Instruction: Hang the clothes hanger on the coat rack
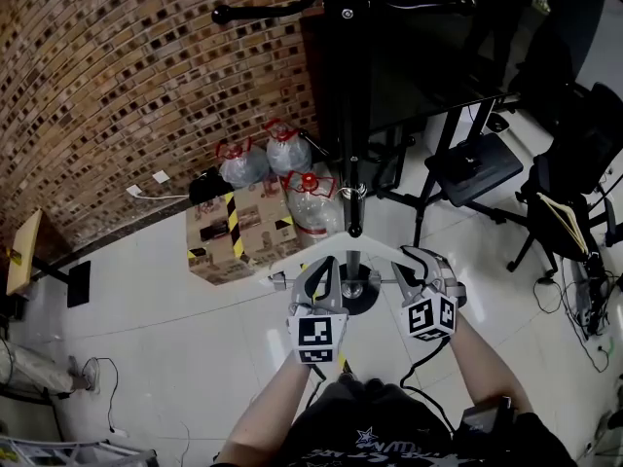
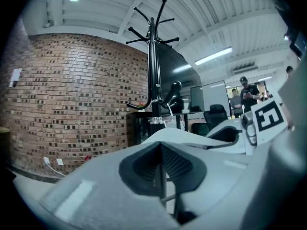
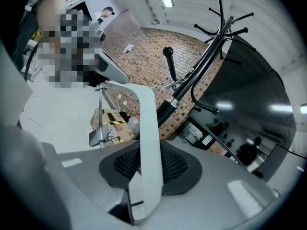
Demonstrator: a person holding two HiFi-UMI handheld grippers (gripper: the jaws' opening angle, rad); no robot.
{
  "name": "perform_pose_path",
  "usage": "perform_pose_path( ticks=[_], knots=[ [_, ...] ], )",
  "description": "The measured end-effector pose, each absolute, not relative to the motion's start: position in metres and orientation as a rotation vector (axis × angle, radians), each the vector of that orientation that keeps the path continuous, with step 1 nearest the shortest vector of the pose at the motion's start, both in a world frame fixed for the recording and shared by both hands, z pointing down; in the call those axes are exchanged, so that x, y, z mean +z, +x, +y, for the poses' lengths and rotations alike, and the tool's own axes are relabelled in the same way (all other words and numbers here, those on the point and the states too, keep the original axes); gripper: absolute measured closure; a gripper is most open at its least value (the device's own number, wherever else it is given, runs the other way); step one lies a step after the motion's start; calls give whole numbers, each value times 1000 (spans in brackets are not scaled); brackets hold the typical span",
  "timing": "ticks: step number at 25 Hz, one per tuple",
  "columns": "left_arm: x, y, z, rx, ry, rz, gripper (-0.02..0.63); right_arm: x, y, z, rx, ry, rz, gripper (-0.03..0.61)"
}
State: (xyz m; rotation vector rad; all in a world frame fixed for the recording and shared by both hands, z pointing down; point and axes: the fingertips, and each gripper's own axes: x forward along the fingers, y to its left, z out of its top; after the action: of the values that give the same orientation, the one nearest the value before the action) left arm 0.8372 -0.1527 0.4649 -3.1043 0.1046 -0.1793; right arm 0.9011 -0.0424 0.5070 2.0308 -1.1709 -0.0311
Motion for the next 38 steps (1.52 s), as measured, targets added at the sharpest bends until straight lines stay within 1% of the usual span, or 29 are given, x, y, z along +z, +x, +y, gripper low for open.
perform_pose_path(
  ticks=[27, 31, 34, 38],
  knots=[
    [463, 837, -153, -183, -3100, 109, 609, 536, 919, -38, 70, 2051, -1127, 460],
    [462, 836, -153, -179, -3099, 104, 609, 538, 918, -41, 80, 2089, -1155, 450],
    [463, 836, -153, -179, -3099, 102, 609, 534, 918, -45, 66, 2118, -1177, 425],
    [462, 835, -153, -176, -3103, 100, 609, 532, 921, -48, 70, 2121, -1178, 422]
  ],
)
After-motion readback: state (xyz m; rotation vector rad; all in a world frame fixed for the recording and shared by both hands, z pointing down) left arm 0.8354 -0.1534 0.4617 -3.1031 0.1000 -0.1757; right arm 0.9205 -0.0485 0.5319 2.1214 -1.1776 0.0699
